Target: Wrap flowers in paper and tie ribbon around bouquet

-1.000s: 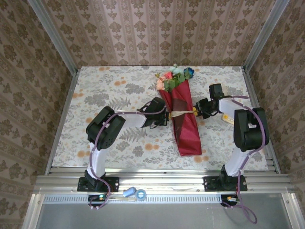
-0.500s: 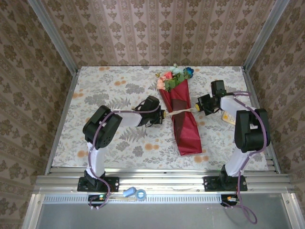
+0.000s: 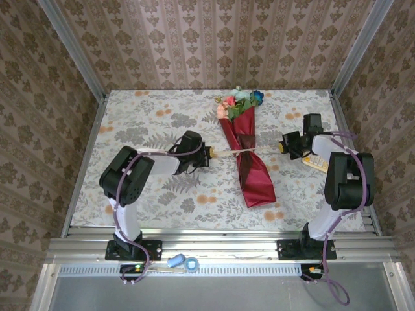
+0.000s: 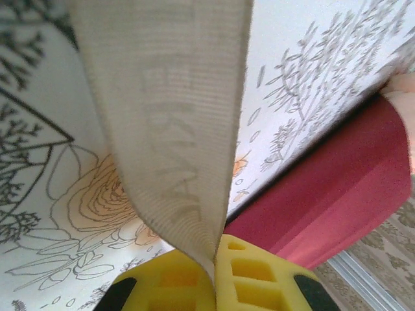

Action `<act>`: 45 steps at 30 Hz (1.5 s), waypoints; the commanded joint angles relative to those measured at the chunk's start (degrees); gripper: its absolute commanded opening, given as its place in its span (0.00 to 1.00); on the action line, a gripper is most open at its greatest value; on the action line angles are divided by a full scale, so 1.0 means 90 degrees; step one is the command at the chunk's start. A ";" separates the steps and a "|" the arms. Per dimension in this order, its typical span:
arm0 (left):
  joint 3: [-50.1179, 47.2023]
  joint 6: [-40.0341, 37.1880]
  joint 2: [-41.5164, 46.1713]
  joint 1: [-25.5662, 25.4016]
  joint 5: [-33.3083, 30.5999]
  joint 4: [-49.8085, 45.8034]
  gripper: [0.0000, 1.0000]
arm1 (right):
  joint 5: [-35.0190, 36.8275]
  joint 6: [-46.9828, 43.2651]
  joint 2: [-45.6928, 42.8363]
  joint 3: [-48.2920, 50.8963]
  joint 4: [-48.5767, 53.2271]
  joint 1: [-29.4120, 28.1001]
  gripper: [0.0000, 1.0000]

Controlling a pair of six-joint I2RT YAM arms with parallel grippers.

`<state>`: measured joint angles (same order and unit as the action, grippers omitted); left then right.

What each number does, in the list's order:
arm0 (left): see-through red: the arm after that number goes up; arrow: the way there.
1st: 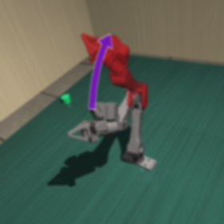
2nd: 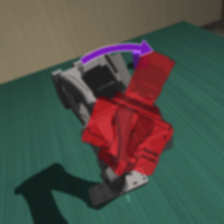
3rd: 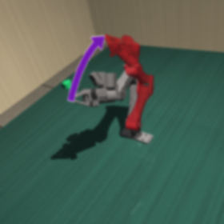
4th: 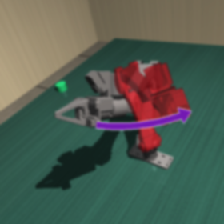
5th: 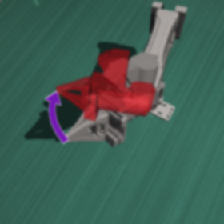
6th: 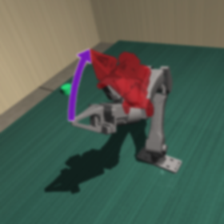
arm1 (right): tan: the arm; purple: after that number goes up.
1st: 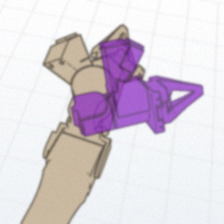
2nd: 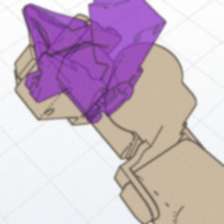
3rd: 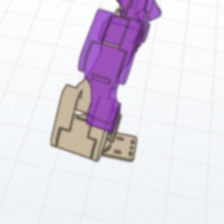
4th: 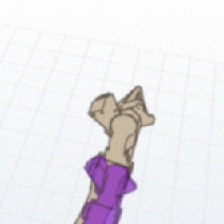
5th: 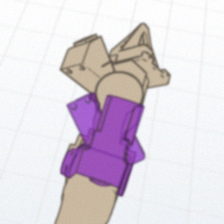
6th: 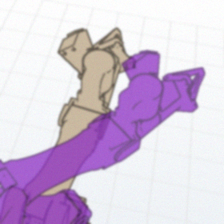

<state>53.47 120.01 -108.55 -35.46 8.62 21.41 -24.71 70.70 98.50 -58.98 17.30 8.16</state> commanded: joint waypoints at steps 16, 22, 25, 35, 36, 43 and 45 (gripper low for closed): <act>-0.0989 0.0612 0.0817 0.0770 -0.0342 0.0296 0.00 | 0.0467 -0.0146 -0.0386 0.0395 0.0047 0.0777 0.00; -0.1197 0.0608 0.1006 0.0893 -0.0329 0.0282 0.00 | 0.0604 -0.0175 -0.0475 0.0517 0.0168 0.0841 0.00; -0.1287 0.0601 0.1102 0.0967 -0.0321 0.0303 0.00 | 0.0635 -0.0165 -0.0488 0.0566 0.0207 0.0867 0.00; -0.1521 0.0682 0.1256 0.0991 -0.0361 0.0395 0.00 | 0.0631 -0.0261 -0.0558 0.0806 0.0326 0.1204 0.00; -0.1527 0.0675 0.1278 0.0991 -0.0353 0.0390 0.00 | 0.0636 -0.0287 -0.0582 0.0810 0.0346 0.1227 0.00; -0.1638 0.0702 0.1370 0.1185 -0.0374 0.0373 0.00 | 0.0678 -0.0358 -0.0643 0.0870 0.0485 0.1277 0.00; -0.1715 0.0718 0.1418 0.1245 -0.0393 0.0416 0.00 | 0.0651 -0.0355 -0.0645 0.0894 0.0459 0.1292 0.00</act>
<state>40.16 120.01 -97.67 -29.52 14.20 27.49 -30.48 68.71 94.00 -51.57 21.52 15.18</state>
